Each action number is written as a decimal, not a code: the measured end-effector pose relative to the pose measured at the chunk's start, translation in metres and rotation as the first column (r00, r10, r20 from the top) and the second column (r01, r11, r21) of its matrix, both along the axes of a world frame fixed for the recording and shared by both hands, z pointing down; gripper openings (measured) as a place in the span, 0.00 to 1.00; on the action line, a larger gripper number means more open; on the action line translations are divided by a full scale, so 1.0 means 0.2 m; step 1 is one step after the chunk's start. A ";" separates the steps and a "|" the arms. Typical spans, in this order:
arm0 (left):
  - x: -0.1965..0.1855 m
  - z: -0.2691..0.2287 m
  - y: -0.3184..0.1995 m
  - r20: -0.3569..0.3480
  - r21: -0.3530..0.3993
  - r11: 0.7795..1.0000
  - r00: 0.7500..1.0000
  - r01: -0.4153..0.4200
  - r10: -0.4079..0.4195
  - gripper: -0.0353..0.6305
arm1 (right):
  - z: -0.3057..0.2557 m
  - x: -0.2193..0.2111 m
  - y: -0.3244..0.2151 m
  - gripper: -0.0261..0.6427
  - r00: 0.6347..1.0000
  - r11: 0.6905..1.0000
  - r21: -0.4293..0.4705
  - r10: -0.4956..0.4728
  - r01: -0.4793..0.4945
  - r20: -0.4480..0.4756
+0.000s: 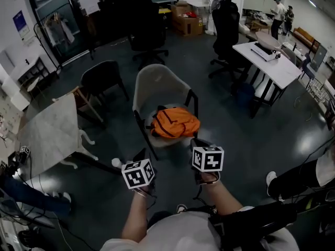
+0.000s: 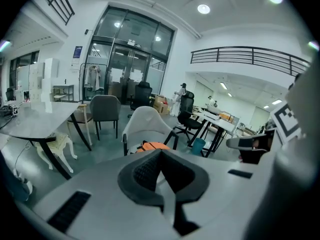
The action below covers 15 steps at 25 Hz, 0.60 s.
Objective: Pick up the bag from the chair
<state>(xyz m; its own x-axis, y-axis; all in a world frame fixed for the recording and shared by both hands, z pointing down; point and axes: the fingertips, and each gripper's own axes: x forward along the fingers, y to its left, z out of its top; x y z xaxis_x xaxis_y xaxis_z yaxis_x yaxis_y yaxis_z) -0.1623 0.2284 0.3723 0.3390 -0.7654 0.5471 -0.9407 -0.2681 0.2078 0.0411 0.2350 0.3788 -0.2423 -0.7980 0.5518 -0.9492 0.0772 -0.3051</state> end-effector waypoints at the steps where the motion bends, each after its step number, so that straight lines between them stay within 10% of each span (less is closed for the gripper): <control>1: 0.00 0.01 -0.01 0.005 -0.004 1.000 1.000 -0.001 0.001 0.07 | 0.01 0.00 -0.01 0.09 1.000 1.000 -0.004 0.000 0.000 0.004; 15: 0.12 0.11 -0.22 0.016 -0.046 0.998 0.999 -0.031 0.032 0.07 | 0.11 0.11 -0.19 0.09 1.000 0.999 -0.048 0.023 -0.022 0.007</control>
<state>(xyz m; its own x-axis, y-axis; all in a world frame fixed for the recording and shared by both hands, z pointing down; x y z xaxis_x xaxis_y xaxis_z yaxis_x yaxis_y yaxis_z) -0.1386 0.1854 0.3938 0.3530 -0.7288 0.5868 -0.9354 -0.2882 0.2048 0.0634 0.1972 0.4002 -0.2286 -0.7761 0.5876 -0.9483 0.0411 -0.3147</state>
